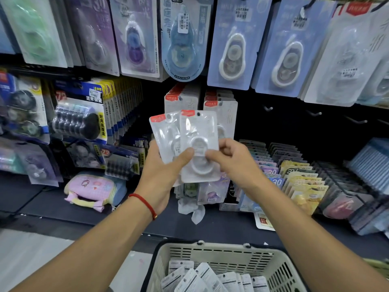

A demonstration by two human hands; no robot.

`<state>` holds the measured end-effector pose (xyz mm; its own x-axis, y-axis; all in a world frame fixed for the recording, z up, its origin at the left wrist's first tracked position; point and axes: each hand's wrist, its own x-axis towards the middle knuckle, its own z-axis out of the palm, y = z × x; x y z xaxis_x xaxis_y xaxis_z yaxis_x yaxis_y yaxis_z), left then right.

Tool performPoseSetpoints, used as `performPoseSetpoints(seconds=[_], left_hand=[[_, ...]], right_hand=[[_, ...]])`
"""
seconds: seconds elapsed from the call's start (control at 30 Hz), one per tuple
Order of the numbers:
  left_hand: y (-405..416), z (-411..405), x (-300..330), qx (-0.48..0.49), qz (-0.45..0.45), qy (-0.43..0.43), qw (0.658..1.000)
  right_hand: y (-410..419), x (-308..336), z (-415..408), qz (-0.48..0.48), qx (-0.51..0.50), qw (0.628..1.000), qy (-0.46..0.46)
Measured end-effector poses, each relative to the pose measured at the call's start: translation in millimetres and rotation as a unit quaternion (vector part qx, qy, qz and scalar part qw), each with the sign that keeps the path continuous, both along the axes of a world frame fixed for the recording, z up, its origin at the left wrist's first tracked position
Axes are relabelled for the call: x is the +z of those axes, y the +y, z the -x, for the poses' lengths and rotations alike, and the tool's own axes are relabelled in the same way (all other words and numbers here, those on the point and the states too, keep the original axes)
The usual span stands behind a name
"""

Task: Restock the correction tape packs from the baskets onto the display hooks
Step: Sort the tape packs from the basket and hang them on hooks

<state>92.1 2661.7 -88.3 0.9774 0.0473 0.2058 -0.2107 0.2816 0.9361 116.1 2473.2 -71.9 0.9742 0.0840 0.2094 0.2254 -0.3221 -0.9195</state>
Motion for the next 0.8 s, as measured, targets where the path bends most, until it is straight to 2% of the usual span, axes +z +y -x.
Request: performPoseSetpoints(seconds=[0.17,0.33,0.5,0.7,0.8], left_hand=[[5,-4,-2,0.022,-0.013,0.029,0.999],[8,-7,-2,0.04,-0.021,0.029,0.999],[9,-8,0,0.059,-0.025,0.04,0.997],[9,-4,4,0.079,-0.019,0.041,0.996],[9,-4,0,0.089,-0.043,0.026,0.995]], right_hand=[[-12,1,-10,-0.079,-0.099,0.991,-0.032],[-16,3,-11,-0.129,-0.11,0.985,-0.039],[-11,3,-6,-0.125,-0.097,0.984,-0.078],[-10,2,-6,-0.129,-0.125,0.98,-0.09],[-12,1,-6,-0.063,-0.154,0.984,-0.069]])
